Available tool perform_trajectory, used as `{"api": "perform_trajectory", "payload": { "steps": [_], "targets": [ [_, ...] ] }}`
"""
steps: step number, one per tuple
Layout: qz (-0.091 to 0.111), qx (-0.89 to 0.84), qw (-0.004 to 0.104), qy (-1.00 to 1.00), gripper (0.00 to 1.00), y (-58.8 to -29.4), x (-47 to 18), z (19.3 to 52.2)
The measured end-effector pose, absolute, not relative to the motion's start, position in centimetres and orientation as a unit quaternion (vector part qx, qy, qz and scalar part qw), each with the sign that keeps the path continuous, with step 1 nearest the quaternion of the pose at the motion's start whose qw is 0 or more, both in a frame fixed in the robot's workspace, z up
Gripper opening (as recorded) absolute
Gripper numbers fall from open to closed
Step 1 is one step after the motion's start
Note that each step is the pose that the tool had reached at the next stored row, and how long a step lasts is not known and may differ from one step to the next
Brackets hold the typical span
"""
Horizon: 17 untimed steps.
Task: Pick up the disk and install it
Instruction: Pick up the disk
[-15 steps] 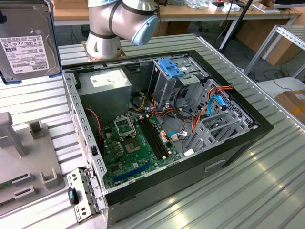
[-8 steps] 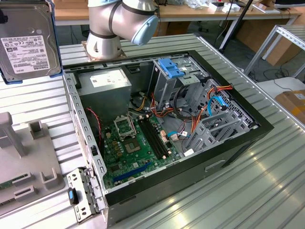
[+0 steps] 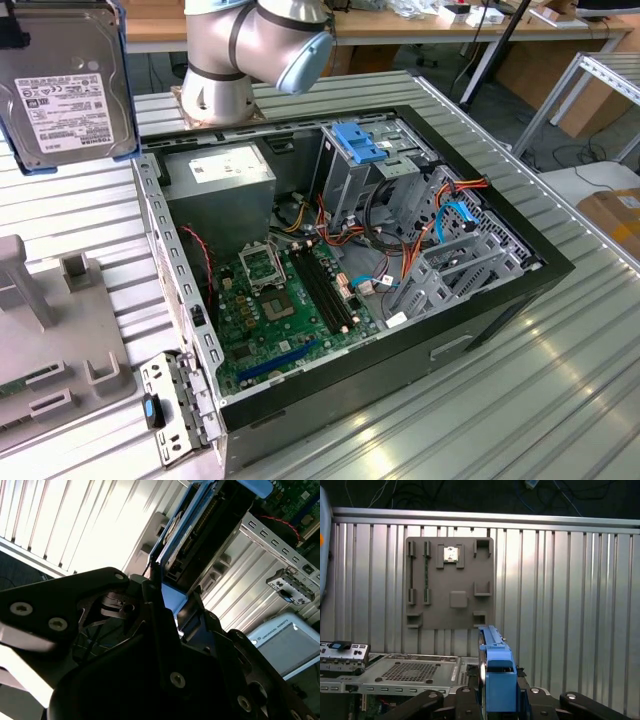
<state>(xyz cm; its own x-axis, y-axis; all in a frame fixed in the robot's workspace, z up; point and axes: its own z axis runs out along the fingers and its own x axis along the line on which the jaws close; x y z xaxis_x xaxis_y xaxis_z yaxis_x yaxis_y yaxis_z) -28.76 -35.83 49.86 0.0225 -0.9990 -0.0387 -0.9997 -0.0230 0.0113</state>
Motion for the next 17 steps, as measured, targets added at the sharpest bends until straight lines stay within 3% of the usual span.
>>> {"api": "perform_trajectory", "payload": {
  "steps": [17],
  "targets": [
    [0.018, -0.715, 0.01, 0.699, 0.36, -35.8, -22.0, 49.9]
  ]
}}
